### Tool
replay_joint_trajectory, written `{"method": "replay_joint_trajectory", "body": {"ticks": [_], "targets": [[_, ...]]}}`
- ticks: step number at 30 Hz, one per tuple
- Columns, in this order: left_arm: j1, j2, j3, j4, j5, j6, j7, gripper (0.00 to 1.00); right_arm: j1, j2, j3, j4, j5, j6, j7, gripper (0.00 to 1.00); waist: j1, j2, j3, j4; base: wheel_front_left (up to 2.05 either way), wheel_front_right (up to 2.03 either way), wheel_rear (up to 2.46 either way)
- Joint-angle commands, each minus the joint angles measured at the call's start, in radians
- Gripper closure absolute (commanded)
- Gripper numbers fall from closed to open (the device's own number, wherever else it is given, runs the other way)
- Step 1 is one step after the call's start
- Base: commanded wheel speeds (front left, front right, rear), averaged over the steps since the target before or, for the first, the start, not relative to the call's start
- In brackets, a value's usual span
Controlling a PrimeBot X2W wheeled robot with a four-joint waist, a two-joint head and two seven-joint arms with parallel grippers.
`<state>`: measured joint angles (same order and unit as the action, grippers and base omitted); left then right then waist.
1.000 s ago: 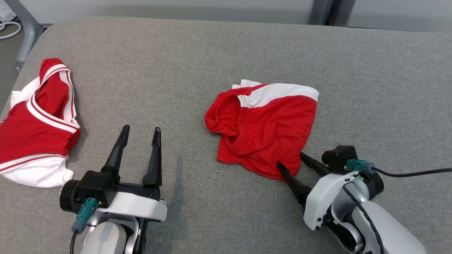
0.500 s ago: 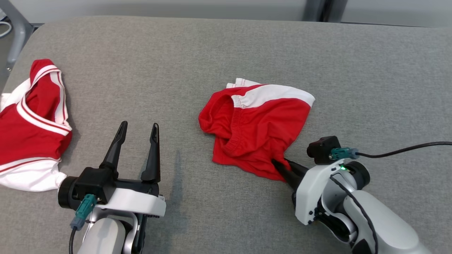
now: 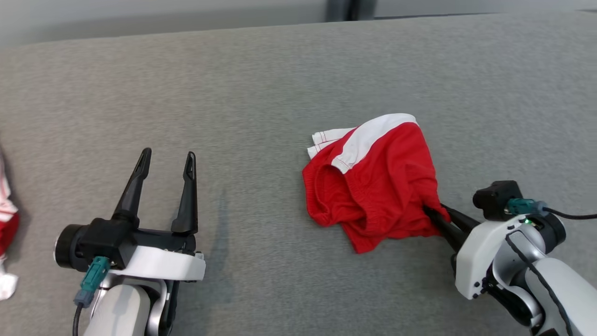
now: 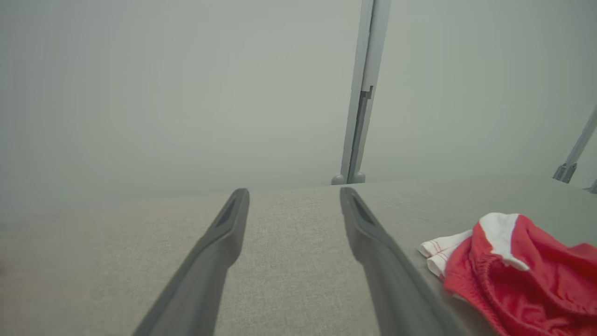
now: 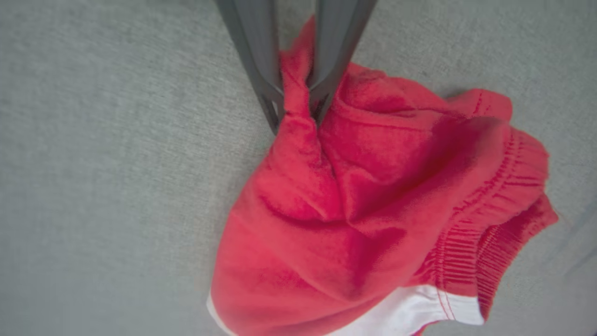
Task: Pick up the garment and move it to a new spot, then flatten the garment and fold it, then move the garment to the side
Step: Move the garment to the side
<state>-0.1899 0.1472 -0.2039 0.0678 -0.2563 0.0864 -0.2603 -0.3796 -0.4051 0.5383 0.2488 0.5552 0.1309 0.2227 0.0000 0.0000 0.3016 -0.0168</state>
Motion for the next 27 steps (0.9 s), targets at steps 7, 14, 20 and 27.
{"method": "replay_joint_trajectory", "body": {"ticks": [7, 14, 20, 27], "targets": [[-0.037, 0.052, -0.001, -0.065, 0.028, -0.001, 0.049, 0.0, 0.006, -0.032, -0.072, -0.054, -0.039, 0.0, -0.026, 1.0, 0.0, 0.0, 0.071, -0.21, 0.0, 0.0, 0.0], [-0.085, 0.096, -0.015, -0.127, 0.056, -0.014, 0.113, 0.0, -0.104, -0.068, -0.102, 0.015, -0.073, 0.0, -0.124, 1.0, 0.0, 0.0, 0.144, -0.326, 0.0, 0.0, 0.0], [-0.129, 0.12, -0.031, -0.164, 0.073, -0.025, 0.154, 0.0, -0.208, -0.111, -0.103, 0.121, -0.073, 0.0, -0.206, 1.0, 0.0, 0.0, 0.201, -0.371, 0.0, 0.0, 0.0], [-0.172, 0.138, -0.056, -0.182, 0.088, -0.044, 0.192, 0.0, -0.349, -0.13, -0.068, 0.341, -0.003, 0.0, -0.301, 1.0, 0.0, 0.0, 0.254, -0.4, 0.0, 0.0, 0.0]]}}
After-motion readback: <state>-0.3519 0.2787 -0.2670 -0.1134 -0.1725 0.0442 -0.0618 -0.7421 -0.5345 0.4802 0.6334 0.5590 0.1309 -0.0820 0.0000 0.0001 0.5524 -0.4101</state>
